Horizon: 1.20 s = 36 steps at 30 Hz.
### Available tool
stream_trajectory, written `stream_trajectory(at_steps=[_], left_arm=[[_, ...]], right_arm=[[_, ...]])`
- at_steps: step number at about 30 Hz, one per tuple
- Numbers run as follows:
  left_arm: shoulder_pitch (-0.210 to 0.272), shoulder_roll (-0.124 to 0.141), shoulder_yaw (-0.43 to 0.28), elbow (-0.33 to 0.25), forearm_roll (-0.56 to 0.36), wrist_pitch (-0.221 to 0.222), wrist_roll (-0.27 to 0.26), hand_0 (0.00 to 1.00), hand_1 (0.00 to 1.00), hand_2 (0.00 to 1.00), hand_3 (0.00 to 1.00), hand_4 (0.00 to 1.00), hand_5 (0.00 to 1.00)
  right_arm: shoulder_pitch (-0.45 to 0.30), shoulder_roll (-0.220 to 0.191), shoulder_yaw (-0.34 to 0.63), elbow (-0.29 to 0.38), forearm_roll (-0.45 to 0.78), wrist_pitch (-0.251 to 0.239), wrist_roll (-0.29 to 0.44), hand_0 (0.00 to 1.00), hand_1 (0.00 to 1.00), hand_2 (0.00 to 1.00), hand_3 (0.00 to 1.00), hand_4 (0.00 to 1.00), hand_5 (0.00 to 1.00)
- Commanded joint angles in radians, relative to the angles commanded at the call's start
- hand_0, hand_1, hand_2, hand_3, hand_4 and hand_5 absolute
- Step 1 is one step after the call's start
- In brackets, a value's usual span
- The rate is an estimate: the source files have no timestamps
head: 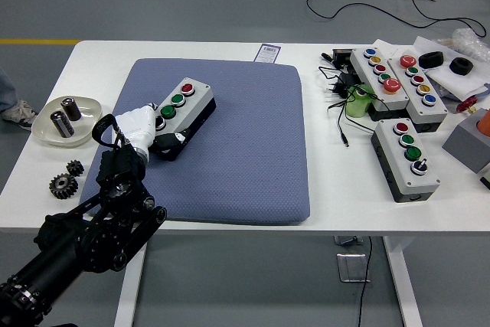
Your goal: Pick up the button,place it on the desk,press the button,press the button
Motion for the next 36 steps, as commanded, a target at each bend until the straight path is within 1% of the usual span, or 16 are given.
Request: stream_trajectory(at_steps=[2,3,8,9,14,15,18,21,23,25,26,29,31,33,34,36], left_arm=[[-0.009,0.020,0.019,0.002,0.000,0.027,-0.045,0.225,0.232,0.279,0.314,0.241,0.002],[-0.013,0.027,0.027,0.002,0.000,0.031,-0.058,0.132,0.160,0.262,0.307,0.238,0.002],[-0.026,0.058,0.066,0.012,0.000,0.026,-0.131,0.132,0.160,0.262,0.307,0.238,0.002],[-0.028,0.061,0.070,0.014,0.000,0.026,-0.141,0.112,0.148,0.252,0.297,0.215,0.002],[-0.040,0.090,0.113,0.042,0.000,0.054,-0.249,0.112,0.148,0.252,0.297,0.215,0.002],[-0.042,0.095,0.118,0.046,0.000,0.060,-0.275,0.093,0.136,0.237,0.280,0.206,0.002],[-0.045,0.114,0.129,0.055,0.000,0.086,-0.360,0.093,0.136,0.237,0.280,0.206,0.002],[-0.049,0.130,0.130,0.057,0.000,0.100,-0.438,0.089,0.129,0.227,0.271,0.194,0.002],[-0.053,0.144,0.124,0.059,0.000,0.091,-0.508,0.089,0.129,0.227,0.271,0.194,0.002],[-0.059,0.161,0.118,0.061,-0.006,0.074,-0.597,0.089,0.129,0.227,0.271,0.194,0.002],[-0.060,0.165,0.116,0.061,-0.015,0.068,-0.627,0.089,0.129,0.227,0.271,0.194,0.002],[-0.065,0.195,0.114,0.059,-0.067,0.040,-0.735,0.085,0.125,0.220,0.275,0.190,0.002],[-0.067,0.208,0.119,0.054,-0.085,0.037,-0.788,0.085,0.125,0.220,0.275,0.190,0.002],[-0.070,0.236,0.130,0.041,-0.123,0.034,-0.837,0.082,0.125,0.213,0.267,0.184,0.002],[-0.071,0.243,0.132,0.037,-0.134,0.033,-0.851,0.082,0.125,0.213,0.267,0.184,0.002],[-0.071,0.273,0.140,0.016,-0.165,0.022,-0.882,0.082,0.125,0.213,0.267,0.184,0.002]], right_arm=[[0.000,0.000,0.003,0.000,-0.002,0.000,0.000,0.673,0.658,0.674,0.624,0.310,0.173],[0.001,0.000,0.005,0.000,-0.005,0.000,-0.001,0.673,0.658,0.674,0.624,0.310,0.173],[0.001,-0.001,0.008,0.000,-0.007,-0.002,-0.001,0.673,0.658,0.674,0.624,0.310,0.173],[0.001,-0.001,0.009,0.000,-0.007,-0.002,-0.001,0.673,0.658,0.674,0.624,0.310,0.173],[0.003,-0.001,0.012,0.000,-0.008,-0.002,-0.001,0.673,0.658,0.674,0.624,0.310,0.173],[0.004,-0.001,0.013,0.000,-0.008,-0.002,-0.001,0.673,0.658,0.674,0.624,0.310,0.173],[0.004,0.000,0.017,0.000,-0.013,-0.001,-0.001,0.673,0.658,0.674,0.624,0.310,0.173],[0.004,0.001,0.017,0.000,-0.012,-0.001,-0.001,0.673,0.658,0.674,0.624,0.310,0.173],[0.005,0.001,0.019,0.000,-0.015,-0.001,-0.002,0.673,0.658,0.674,0.624,0.310,0.173],[0.005,0.001,0.020,0.000,-0.016,-0.001,-0.002,0.673,0.658,0.674,0.624,0.310,0.173],[0.004,0.001,0.019,0.000,-0.016,-0.001,-0.002,0.673,0.658,0.674,0.624,0.310,0.173],[0.004,0.001,0.015,0.000,-0.011,-0.001,-0.002,0.673,0.658,0.674,0.624,0.310,0.173],[0.005,0.001,0.014,0.000,-0.010,-0.001,-0.002,0.673,0.658,0.674,0.624,0.310,0.173],[0.005,0.002,0.013,0.000,-0.008,-0.001,-0.003,0.673,0.658,0.674,0.624,0.310,0.173],[0.005,0.002,0.013,0.000,-0.008,-0.001,-0.003,0.673,0.658,0.674,0.624,0.310,0.173],[0.005,0.003,0.014,0.000,-0.008,-0.001,-0.003,0.673,0.658,0.674,0.624,0.310,0.173]])
